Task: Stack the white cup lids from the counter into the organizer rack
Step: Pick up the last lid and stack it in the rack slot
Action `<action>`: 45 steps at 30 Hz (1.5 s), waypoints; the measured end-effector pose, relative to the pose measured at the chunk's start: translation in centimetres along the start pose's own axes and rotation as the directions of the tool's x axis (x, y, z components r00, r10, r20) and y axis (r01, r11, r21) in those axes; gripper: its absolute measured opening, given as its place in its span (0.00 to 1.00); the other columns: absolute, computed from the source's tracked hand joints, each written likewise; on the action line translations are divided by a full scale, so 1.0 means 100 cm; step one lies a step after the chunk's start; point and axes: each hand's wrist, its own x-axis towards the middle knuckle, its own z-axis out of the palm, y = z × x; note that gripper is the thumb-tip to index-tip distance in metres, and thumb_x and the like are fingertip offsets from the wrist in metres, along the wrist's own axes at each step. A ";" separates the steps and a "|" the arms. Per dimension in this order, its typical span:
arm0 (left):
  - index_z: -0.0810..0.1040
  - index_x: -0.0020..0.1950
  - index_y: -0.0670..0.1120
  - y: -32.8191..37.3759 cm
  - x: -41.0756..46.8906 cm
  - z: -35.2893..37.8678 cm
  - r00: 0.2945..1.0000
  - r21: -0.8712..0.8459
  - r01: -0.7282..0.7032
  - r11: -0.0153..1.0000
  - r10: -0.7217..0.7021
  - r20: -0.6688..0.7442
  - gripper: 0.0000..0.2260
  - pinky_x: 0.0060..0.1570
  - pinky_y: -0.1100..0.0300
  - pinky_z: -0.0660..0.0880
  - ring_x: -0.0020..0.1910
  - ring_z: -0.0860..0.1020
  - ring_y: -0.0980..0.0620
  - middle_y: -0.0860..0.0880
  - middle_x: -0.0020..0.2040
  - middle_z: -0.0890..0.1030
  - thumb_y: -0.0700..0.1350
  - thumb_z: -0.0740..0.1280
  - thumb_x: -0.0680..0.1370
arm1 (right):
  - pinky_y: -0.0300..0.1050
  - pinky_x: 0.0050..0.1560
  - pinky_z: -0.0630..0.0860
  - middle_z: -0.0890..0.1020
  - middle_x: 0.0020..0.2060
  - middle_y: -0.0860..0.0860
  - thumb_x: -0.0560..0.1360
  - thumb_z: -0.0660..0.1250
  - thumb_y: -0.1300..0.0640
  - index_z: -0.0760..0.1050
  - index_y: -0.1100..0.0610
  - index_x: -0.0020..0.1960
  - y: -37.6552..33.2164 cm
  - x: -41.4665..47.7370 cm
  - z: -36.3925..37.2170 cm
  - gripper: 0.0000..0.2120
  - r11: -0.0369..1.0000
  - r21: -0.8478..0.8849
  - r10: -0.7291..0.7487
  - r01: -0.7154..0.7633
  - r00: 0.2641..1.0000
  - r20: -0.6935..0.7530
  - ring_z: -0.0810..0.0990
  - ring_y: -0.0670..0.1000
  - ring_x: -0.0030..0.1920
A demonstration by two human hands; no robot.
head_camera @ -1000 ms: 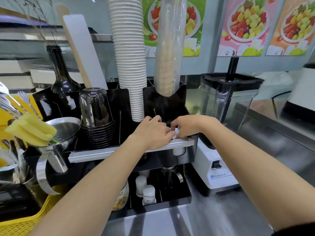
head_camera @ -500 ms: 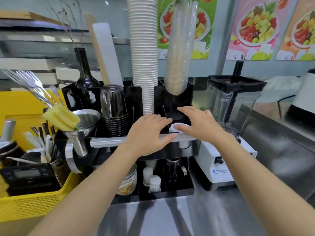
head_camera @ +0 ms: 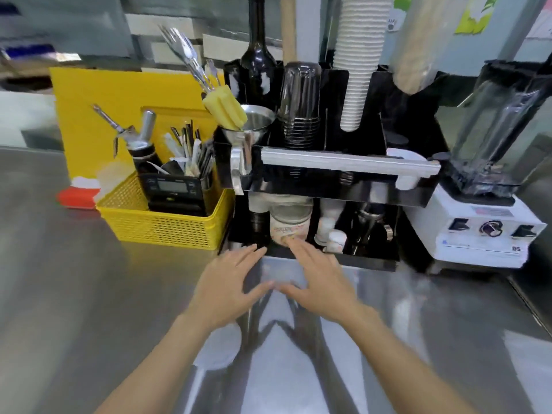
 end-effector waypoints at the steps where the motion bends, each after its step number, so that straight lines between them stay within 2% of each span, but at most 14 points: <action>1: 0.69 0.70 0.50 -0.009 -0.013 0.006 0.999 0.005 0.033 0.999 -0.033 0.019 0.38 0.67 0.54 0.66 0.67 0.71 0.50 0.50 0.69 0.73 0.72 0.45 0.71 | 0.51 0.70 0.57 0.57 0.75 0.49 0.72 0.60 0.35 0.46 0.48 0.75 -0.007 -0.003 0.014 0.40 1.000 0.021 -0.001 -0.001 0.998 0.060 0.58 0.51 0.73; 8: 0.65 0.72 0.51 -0.048 -0.091 0.039 0.954 -0.047 0.273 0.961 -0.263 0.147 0.46 0.69 0.59 0.60 0.70 0.68 0.51 0.50 0.72 0.69 0.77 0.42 0.64 | 0.51 0.69 0.57 0.58 0.75 0.50 0.72 0.62 0.38 0.48 0.51 0.75 -0.050 -0.025 0.095 0.40 0.998 0.060 -0.051 0.035 0.952 0.301 0.58 0.52 0.73; 10: 0.62 0.74 0.50 -0.053 -0.106 0.049 0.928 -0.052 0.332 0.942 -0.317 0.194 0.45 0.70 0.59 0.58 0.71 0.66 0.50 0.50 0.74 0.66 0.75 0.48 0.64 | 0.50 0.68 0.59 0.61 0.74 0.50 0.71 0.64 0.40 0.52 0.52 0.74 -0.060 -0.032 0.110 0.38 0.994 0.108 -0.056 0.024 0.951 0.304 0.61 0.52 0.71; 16: 0.54 0.75 0.54 -0.052 -0.126 0.063 0.904 -0.110 0.388 0.915 -0.354 0.240 0.40 0.71 0.59 0.52 0.72 0.61 0.51 0.52 0.77 0.58 0.69 0.47 0.65 | 0.48 0.67 0.59 0.65 0.70 0.50 0.72 0.61 0.41 0.53 0.50 0.73 -0.069 -0.038 0.151 0.34 0.992 0.125 -0.019 -0.017 0.960 0.280 0.64 0.53 0.68; 19: 0.55 0.75 0.55 -0.050 -0.129 0.062 0.898 -0.198 0.405 0.893 -0.349 0.267 0.40 0.72 0.59 0.52 0.72 0.59 0.52 0.53 0.76 0.59 0.69 0.49 0.64 | 0.46 0.66 0.59 0.66 0.68 0.50 0.72 0.61 0.46 0.54 0.50 0.72 -0.070 -0.042 0.160 0.32 0.992 0.120 0.000 -0.028 0.974 0.229 0.63 0.52 0.67; 22: 0.58 0.74 0.55 -0.051 -0.129 0.057 0.902 -0.297 0.406 0.864 -0.327 0.282 0.36 0.72 0.58 0.54 0.72 0.61 0.53 0.54 0.74 0.64 0.66 0.55 0.68 | 0.42 0.62 0.59 0.67 0.68 0.48 0.71 0.62 0.44 0.57 0.51 0.71 -0.071 -0.046 0.155 0.32 0.989 0.147 -0.012 -0.012 0.987 0.159 0.65 0.51 0.66; 26: 0.64 0.71 0.48 -0.041 -0.112 0.041 0.889 -0.540 0.446 0.714 -0.425 0.172 0.26 0.62 0.63 0.62 0.64 0.68 0.55 0.54 0.67 0.70 0.51 0.66 0.75 | 0.39 0.60 0.58 0.68 0.67 0.47 0.67 0.60 0.36 0.59 0.50 0.70 -0.072 -0.047 0.124 0.36 0.977 0.211 -0.009 -0.005 0.998 0.064 0.65 0.50 0.65; 30: 0.66 0.70 0.45 -0.019 -0.078 0.021 0.783 -0.750 0.512 0.419 -0.587 0.206 0.23 0.64 0.53 0.70 0.62 0.73 0.49 0.50 0.64 0.72 0.46 0.66 0.76 | 0.37 0.60 0.54 0.66 0.67 0.48 0.63 0.56 0.37 0.58 0.50 0.70 -0.061 -0.042 0.083 0.38 0.978 0.208 0.012 -0.001 0.999 -0.050 0.62 0.49 0.67; 33: 0.72 0.62 0.41 0.003 -0.050 0.008 0.795 -0.818 0.507 0.272 -0.515 0.321 0.16 0.44 0.58 0.78 0.47 0.79 0.50 0.51 0.49 0.79 0.42 0.68 0.76 | 0.39 0.62 0.55 0.66 0.68 0.48 0.62 0.59 0.37 0.59 0.51 0.70 -0.044 -0.040 0.055 0.39 0.974 0.224 0.037 -0.017 0.996 -0.082 0.62 0.49 0.67; 35: 0.75 0.59 0.40 0.019 -0.030 0.001 0.839 -0.833 0.476 0.282 -0.429 0.335 0.14 0.36 0.59 0.78 0.43 0.81 0.49 0.46 0.48 0.82 0.39 0.69 0.75 | 0.42 0.66 0.57 0.65 0.69 0.49 0.62 0.61 0.35 0.58 0.52 0.71 -0.029 -0.041 0.036 0.41 0.975 0.221 0.051 -0.026 0.993 -0.109 0.61 0.48 0.68; 38: 0.75 0.56 0.40 0.048 0.001 -0.011 0.895 -0.867 0.409 0.284 -0.312 0.320 0.11 0.31 0.60 0.81 0.37 0.83 0.53 0.45 0.45 0.82 0.35 0.68 0.74 | 0.39 0.66 0.50 0.60 0.69 0.46 0.61 0.61 0.33 0.58 0.53 0.72 -0.009 -0.042 0.000 0.45 0.978 0.202 0.085 -0.049 0.981 -0.176 0.56 0.45 0.69; 40: 0.75 0.56 0.42 0.070 0.022 -0.019 0.933 -0.877 0.344 0.335 -0.229 0.278 0.11 0.33 0.60 0.82 0.35 0.82 0.57 0.46 0.44 0.82 0.35 0.67 0.75 | 0.41 0.64 0.50 0.62 0.69 0.47 0.60 0.61 0.34 0.60 0.53 0.71 0.003 -0.041 -0.027 0.44 0.987 0.153 0.085 -0.047 0.964 -0.252 0.58 0.48 0.70; 43: 0.74 0.54 0.46 0.099 0.050 -0.030 0.967 -0.875 0.252 0.413 -0.140 0.213 0.10 0.42 0.55 0.82 0.42 0.82 0.51 0.44 0.50 0.82 0.38 0.68 0.75 | 0.44 0.64 0.51 0.66 0.70 0.52 0.63 0.62 0.35 0.63 0.53 0.70 0.024 -0.039 -0.064 0.40 0.998 0.057 0.040 -0.021 0.932 -0.360 0.61 0.49 0.69; 45: 0.74 0.52 0.48 0.117 0.068 -0.038 0.978 -0.888 0.206 0.410 -0.121 0.171 0.08 0.40 0.57 0.82 0.44 0.82 0.51 0.45 0.50 0.82 0.39 0.68 0.75 | 0.47 0.63 0.54 0.69 0.68 0.54 0.65 0.63 0.37 0.65 0.51 0.68 0.038 -0.035 -0.084 0.35 1.000 -0.012 0.007 -0.013 0.909 -0.418 0.62 0.48 0.67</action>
